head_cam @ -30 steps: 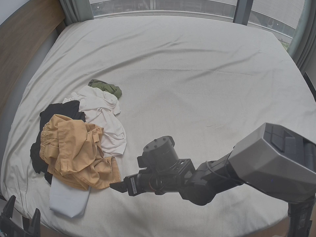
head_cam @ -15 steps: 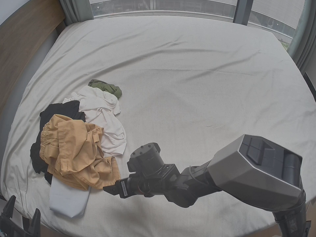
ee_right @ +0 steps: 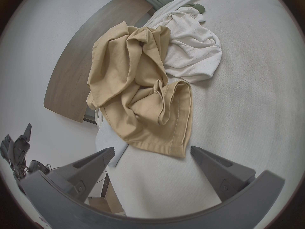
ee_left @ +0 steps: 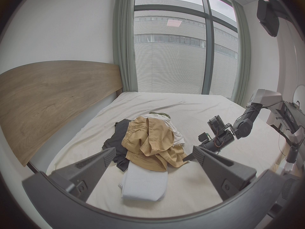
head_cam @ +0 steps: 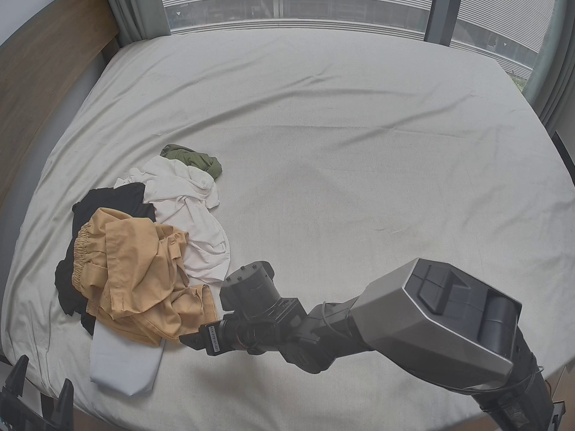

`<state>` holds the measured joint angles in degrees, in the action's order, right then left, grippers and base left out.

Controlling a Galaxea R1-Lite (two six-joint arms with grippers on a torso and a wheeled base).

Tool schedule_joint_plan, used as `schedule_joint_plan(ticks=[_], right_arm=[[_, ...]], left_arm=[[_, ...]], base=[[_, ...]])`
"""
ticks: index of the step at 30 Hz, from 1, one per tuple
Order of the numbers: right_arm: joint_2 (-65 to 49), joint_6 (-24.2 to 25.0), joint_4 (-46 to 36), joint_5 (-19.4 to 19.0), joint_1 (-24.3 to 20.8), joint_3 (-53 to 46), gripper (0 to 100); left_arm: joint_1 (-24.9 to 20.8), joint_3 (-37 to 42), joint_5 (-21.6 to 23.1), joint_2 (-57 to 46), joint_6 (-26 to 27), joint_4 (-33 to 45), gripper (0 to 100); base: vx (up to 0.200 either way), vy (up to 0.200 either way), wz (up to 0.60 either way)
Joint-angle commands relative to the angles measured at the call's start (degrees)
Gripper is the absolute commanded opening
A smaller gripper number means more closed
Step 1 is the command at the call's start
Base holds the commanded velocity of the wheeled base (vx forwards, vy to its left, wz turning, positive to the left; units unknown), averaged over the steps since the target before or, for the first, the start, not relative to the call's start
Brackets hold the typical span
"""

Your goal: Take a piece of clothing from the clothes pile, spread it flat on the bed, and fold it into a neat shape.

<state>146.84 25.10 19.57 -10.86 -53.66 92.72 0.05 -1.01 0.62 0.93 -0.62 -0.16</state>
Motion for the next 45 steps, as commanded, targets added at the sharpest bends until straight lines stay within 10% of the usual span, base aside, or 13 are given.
schedule_joint_plan(ticks=[1, 3, 4, 45], right_arm=[[2.14, 0.04, 0.12, 0.67, -0.04, 2.2, 100], [2.23, 0.12, 0.3, 0.67, -0.04, 2.29, 100], [2.31, 0.12, 0.47, 0.75, -0.04, 2.29, 0], [-17.02, 1.97, 3.02, 7.43, 7.08, -22.32, 0]], left_arm=[[0.04, 1.01, -0.01, -0.93, 0.01, -0.02, 100], [0.04, 1.01, -0.01, -0.93, 0.01, -0.02, 100], [0.04, 1.01, -0.01, -0.93, 0.01, -0.02, 100], [0.04, 1.01, 0.08, -0.93, 0.09, -0.02, 100]], base=[[0.0, 0.0, 0.0], [0.0, 0.0, 0.0], [0.0, 0.0, 0.0], [0.0, 0.0, 0.0]])
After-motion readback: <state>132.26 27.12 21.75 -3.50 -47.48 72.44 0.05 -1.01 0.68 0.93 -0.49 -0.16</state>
